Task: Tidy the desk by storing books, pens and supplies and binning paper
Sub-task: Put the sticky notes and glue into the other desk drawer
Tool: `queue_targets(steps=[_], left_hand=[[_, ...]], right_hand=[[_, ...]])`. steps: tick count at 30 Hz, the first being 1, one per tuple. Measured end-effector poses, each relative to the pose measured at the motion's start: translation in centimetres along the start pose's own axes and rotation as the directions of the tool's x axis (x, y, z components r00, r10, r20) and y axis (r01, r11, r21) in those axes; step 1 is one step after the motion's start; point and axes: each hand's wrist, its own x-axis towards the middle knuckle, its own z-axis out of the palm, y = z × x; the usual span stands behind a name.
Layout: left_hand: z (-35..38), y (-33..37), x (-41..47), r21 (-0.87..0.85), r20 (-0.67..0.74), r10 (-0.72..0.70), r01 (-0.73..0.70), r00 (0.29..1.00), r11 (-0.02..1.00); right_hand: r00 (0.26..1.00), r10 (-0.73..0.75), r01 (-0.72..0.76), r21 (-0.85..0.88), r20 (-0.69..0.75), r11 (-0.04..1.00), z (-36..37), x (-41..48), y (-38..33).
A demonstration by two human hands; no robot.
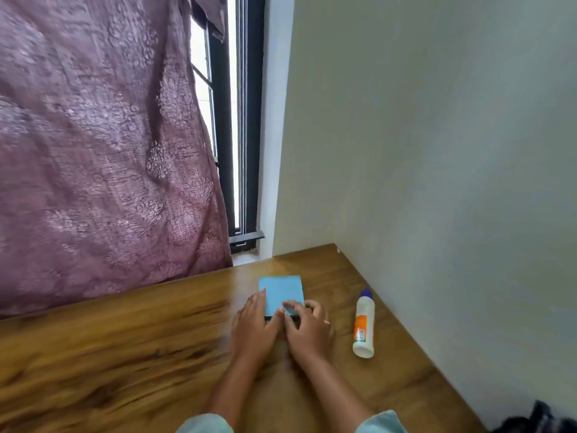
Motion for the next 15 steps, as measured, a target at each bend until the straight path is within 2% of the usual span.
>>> queue_targets(steps=[2,3,5,7,9,13,15], left_hand=[[0.4,0.8,-2.9,-0.220,-0.036,-0.071,0.061,0.997,0.974],[0.5,1.0,-4.3,-0.355,-0.042,-0.128,0.105,0.991,0.929],[0.5,1.2,-7.5,-0.611,-0.023,-0.247,0.182,0.969,0.770],[0.3,1.4,-11.1,-0.777,0.003,-0.342,0.218,0.940,0.591],[-0.3,1.9,-14.8,-0.845,-0.011,-0.394,0.202,0.919,0.495],[-1.0,2.5,-21.9,-0.894,-0.049,-0.463,0.168,0.885,0.415],[-1.6,2.1,-25.2,-0.913,-0.047,-0.498,0.166,0.866,0.373]], right_hand=[[0.999,0.051,-0.050,0.056,-0.013,0.997,-0.5,-2.9,0.3],[0.997,0.077,-0.074,0.123,-0.026,0.990,-0.8,-4.2,0.4],[0.991,0.129,-0.115,0.341,-0.019,0.933,-1.6,-6.6,0.7],[0.984,0.177,-0.158,0.545,0.018,0.824,-2.4,-9.1,1.2],[0.967,0.238,-0.237,0.638,0.087,0.733,-3.0,-12.1,1.8],[0.953,0.247,-0.300,0.682,0.177,0.667,-3.4,-18.5,4.2],[0.936,0.178,-0.352,0.773,0.305,0.527,-4.5,-21.5,4.9]])
